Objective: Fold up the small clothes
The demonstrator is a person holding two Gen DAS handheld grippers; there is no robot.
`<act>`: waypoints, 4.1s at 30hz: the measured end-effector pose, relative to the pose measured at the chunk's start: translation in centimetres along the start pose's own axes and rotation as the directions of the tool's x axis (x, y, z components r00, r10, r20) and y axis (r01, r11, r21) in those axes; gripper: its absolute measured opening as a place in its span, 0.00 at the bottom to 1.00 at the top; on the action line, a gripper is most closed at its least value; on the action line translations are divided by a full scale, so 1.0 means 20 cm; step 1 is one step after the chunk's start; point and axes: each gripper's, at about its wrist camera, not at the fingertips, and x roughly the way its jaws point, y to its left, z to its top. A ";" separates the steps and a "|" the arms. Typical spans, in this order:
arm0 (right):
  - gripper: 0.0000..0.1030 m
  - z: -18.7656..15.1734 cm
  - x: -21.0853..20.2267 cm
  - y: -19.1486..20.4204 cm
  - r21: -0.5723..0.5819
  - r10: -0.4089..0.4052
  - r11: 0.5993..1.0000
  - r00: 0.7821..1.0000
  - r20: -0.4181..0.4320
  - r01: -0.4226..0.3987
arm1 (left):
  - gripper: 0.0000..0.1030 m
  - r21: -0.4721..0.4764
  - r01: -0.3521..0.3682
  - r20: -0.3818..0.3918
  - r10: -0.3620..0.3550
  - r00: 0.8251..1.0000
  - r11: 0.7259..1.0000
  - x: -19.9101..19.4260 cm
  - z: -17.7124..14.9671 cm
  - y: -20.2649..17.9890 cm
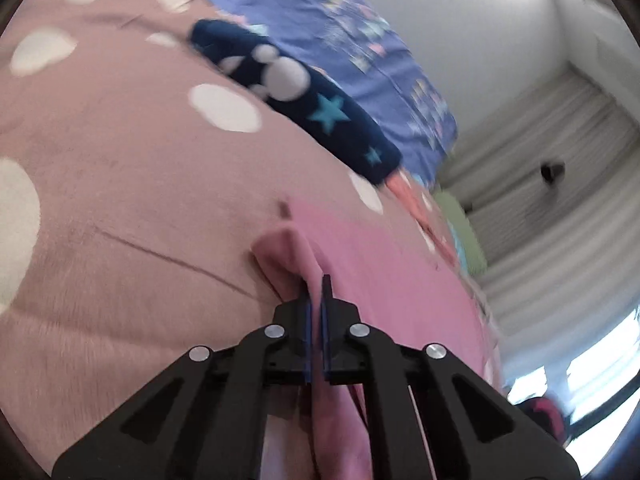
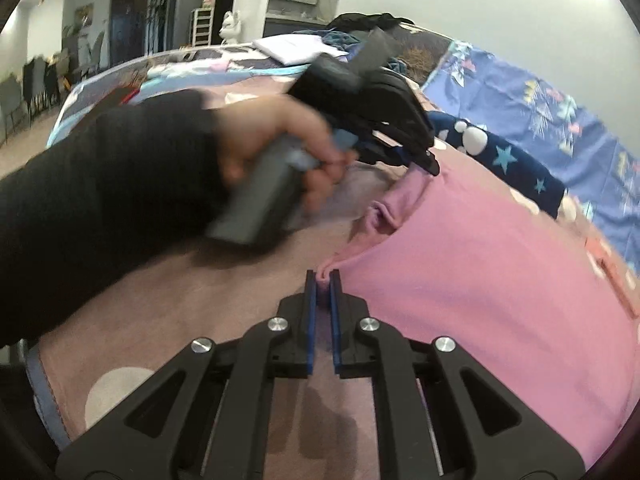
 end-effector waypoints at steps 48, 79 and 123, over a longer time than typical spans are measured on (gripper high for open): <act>0.05 0.03 -0.15 -0.20 0.225 0.014 0.974 0.995 0.096 -0.036 | 0.06 0.140 0.016 -0.018 -0.014 1.000 0.990 -0.05 0.10 -0.33; 0.05 -0.86 -0.96 -1.26 0.781 -0.281 0.624 0.929 0.242 -0.015 | 0.06 0.551 -0.023 -0.177 0.144 0.973 0.834 0.89 -0.30 -1.72; 0.07 -1.27 -1.13 -1.38 0.875 -0.204 0.484 0.968 0.145 -0.029 | 0.78 0.842 -0.298 0.054 0.479 0.876 0.451 0.37 -1.31 -1.36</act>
